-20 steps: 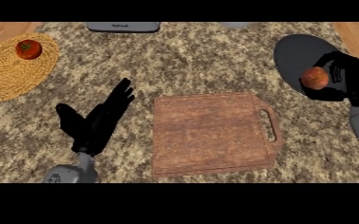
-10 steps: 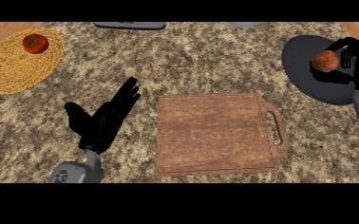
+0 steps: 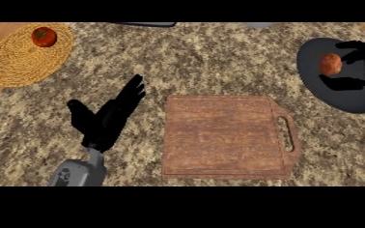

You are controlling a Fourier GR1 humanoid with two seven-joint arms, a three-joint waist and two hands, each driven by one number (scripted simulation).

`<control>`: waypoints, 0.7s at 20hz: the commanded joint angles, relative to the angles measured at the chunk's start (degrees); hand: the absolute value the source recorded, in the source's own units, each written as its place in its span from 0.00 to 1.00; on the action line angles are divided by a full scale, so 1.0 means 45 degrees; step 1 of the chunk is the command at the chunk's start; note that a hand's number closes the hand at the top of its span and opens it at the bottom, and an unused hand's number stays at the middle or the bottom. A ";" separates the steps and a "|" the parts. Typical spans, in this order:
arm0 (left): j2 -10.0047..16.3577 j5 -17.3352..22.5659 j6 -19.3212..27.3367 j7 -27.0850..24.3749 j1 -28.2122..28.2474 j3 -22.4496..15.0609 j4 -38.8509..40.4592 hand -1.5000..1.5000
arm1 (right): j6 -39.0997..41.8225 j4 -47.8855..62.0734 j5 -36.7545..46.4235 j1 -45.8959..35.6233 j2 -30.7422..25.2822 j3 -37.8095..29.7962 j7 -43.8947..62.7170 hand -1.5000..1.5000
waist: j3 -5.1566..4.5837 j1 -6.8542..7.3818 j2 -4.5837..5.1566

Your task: Pick the sweet potato from the cutting board and place it in the pan

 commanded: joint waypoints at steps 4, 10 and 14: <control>-0.0127 -0.0085 -0.0009 -0.0046 -0.0004 -0.0128 0.0116 0.50 | 0.1338 0.0789 -0.0412 -0.0273 0.0372 -0.0463 -0.0549 0.00 | 0.0068 0.0017 0.0082; -0.0093 -0.0015 0.0024 -0.0289 0.0281 0.0079 0.0118 0.50 | 0.3680 0.0549 -0.2843 -0.0295 0.0302 -0.2777 -0.2131 0.00 | 0.0091 -0.0316 -0.0022; -0.0151 -0.0129 0.0045 -0.0133 0.0219 -0.0104 0.0041 0.50 | 0.5435 0.1099 -0.3275 -0.0366 -0.0277 -0.3211 -0.1616 0.00 | 0.0075 -0.0219 0.0023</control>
